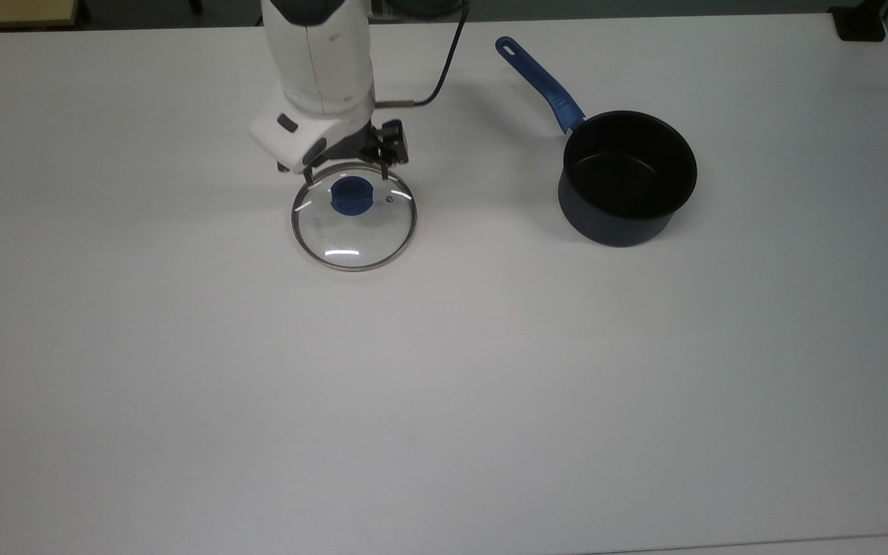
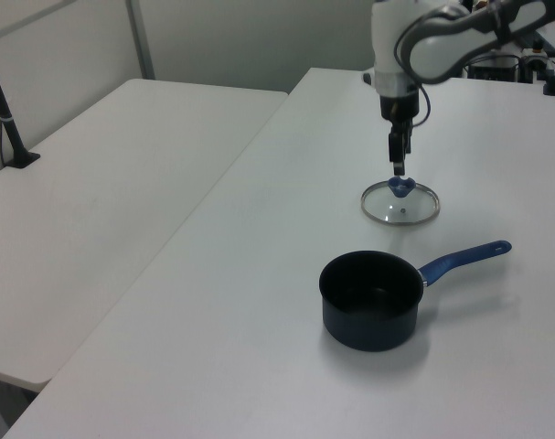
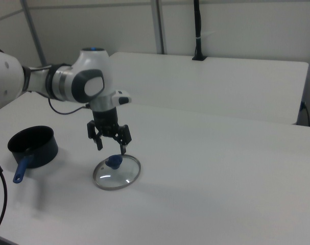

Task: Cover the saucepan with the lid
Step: 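Close the gripper on the blue knob and lift the lid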

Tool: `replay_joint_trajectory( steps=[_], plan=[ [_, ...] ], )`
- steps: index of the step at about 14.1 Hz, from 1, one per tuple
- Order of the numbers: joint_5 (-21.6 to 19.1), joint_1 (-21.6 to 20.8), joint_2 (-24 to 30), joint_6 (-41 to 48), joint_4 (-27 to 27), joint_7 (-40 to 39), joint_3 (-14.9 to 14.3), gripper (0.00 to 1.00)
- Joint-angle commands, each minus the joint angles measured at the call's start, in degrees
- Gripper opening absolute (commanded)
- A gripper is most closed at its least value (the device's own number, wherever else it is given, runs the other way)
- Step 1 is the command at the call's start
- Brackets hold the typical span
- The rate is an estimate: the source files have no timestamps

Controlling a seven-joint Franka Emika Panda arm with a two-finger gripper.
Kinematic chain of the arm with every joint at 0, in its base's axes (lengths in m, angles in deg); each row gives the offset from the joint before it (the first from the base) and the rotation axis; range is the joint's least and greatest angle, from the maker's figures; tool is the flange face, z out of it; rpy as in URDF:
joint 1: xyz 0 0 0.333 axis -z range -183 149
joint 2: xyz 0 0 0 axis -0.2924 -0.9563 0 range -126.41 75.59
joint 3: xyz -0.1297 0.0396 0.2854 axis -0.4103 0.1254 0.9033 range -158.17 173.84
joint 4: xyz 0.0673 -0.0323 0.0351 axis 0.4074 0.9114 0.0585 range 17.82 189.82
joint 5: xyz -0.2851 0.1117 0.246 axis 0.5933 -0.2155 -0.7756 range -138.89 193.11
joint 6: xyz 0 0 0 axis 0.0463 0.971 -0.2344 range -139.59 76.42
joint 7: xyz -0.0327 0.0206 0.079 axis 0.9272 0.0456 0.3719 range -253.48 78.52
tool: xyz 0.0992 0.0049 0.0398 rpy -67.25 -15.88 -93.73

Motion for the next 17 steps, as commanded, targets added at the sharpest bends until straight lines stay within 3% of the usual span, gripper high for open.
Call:
replay_joint_trajectory(
  steps=[1, 4, 9, 14, 17],
  plan=[
    [0.04, -0.52, 0.91, -8.29, 6.33, -1.06, -0.13, 1.00],
    [0.04, -0.78, 0.65, -11.11, 8.36, -1.49, -0.13, 0.93],
    [0.04, -0.78, 0.21, -11.47, 8.19, -2.11, -0.13, 0.45],
    [-0.31, -1.05, 2.75, -5.87, 4.42, -1.23, 0.04, 0.38],
    [-0.66, -6.83, 2.67, 2.40, -5.23, 3.49, 0.31, 0.38]
  ],
)
